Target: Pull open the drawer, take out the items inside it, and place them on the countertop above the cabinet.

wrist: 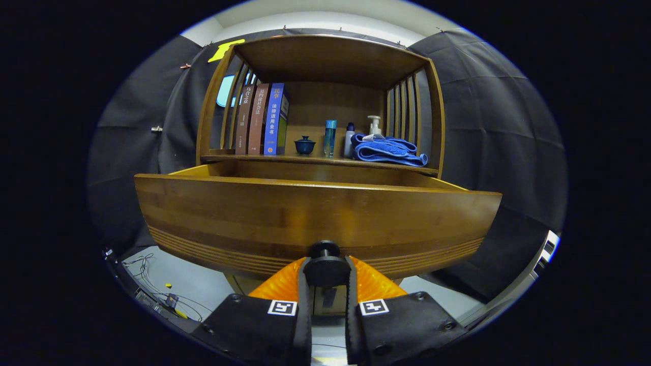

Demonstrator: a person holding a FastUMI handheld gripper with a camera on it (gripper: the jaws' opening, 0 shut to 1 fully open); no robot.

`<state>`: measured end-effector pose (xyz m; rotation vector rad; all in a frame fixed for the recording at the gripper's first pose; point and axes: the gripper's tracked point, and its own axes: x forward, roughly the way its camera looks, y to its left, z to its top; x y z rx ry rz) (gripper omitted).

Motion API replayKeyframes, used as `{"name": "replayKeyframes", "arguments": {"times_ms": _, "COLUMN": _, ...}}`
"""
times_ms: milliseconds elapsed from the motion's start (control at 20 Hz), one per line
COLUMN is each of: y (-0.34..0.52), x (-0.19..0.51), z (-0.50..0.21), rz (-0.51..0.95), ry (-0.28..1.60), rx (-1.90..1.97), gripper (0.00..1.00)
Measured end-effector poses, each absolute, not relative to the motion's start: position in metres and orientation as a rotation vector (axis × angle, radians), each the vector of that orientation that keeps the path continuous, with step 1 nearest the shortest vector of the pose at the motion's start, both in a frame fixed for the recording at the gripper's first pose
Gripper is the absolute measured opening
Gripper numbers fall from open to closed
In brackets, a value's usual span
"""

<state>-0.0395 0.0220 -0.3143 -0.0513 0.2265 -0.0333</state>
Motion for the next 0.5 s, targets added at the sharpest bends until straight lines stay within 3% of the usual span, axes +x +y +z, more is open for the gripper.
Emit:
{"name": "replayKeyframes", "arguments": {"times_ms": 150, "y": 0.022, "x": -0.037, "z": -0.316, "rz": -0.029, "ry": 0.232, "rx": -0.070, "gripper": 0.31}}
{"name": "replayKeyframes", "arguments": {"times_ms": 250, "y": 0.031, "x": -0.041, "z": -0.315, "rz": 0.008, "ry": 0.239, "rx": -0.067, "gripper": 0.47}}
{"name": "replayKeyframes", "arguments": {"times_ms": 400, "y": 0.036, "x": -0.049, "z": -0.300, "rz": 0.030, "ry": 0.242, "rx": -0.061, "gripper": 0.99}}
{"name": "replayKeyframes", "arguments": {"times_ms": 500, "y": 0.039, "x": -0.048, "z": -0.290, "rz": 0.037, "ry": 0.278, "rx": -0.052, "gripper": 0.98}}
